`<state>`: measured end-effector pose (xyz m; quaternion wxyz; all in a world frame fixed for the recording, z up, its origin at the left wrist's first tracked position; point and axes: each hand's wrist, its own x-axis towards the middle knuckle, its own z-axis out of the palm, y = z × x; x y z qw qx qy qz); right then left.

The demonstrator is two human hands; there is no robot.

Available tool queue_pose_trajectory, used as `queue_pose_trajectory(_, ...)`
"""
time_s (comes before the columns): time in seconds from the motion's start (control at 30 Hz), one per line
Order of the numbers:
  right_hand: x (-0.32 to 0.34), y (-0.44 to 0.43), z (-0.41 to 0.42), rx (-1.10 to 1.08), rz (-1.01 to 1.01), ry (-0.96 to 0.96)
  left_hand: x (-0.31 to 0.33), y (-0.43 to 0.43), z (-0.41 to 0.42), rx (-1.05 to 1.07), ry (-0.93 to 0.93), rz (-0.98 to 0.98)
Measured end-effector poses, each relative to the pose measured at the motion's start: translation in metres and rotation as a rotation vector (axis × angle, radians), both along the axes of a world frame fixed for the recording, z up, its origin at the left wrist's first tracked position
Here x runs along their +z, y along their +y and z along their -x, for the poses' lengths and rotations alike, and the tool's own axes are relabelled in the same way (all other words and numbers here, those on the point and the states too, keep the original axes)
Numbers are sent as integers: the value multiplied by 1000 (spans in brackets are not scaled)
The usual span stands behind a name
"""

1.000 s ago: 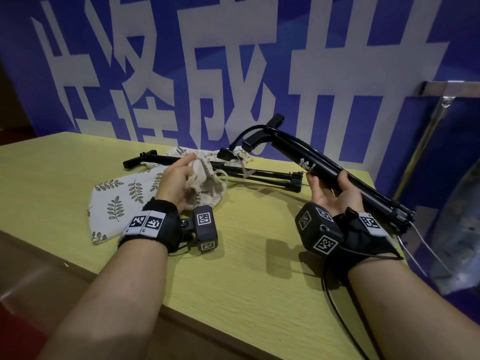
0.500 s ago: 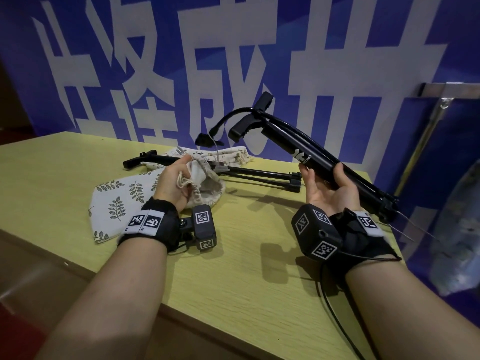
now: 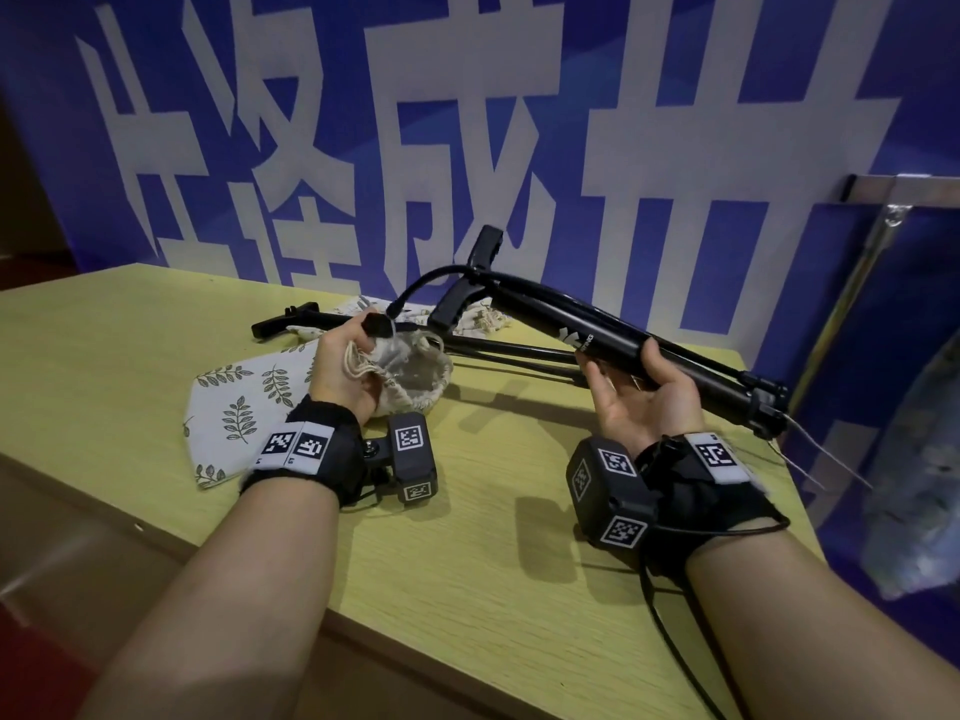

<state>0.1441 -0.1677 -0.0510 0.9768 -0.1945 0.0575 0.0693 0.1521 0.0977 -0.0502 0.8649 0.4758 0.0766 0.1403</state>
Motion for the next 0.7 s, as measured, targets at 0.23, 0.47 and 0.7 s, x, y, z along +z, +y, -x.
queue_pose_trajectory(0.23,1,1,-1,-123,45,51,5,1,-1,145,74,125)
queue_pose_trajectory(0.47,0,-1,-5,-147,73,91,6,3,4,97,-15,205)
queue_pose_trajectory(0.7,-4,-5,-11,-152,35,91,10,0,14,97,9,254)
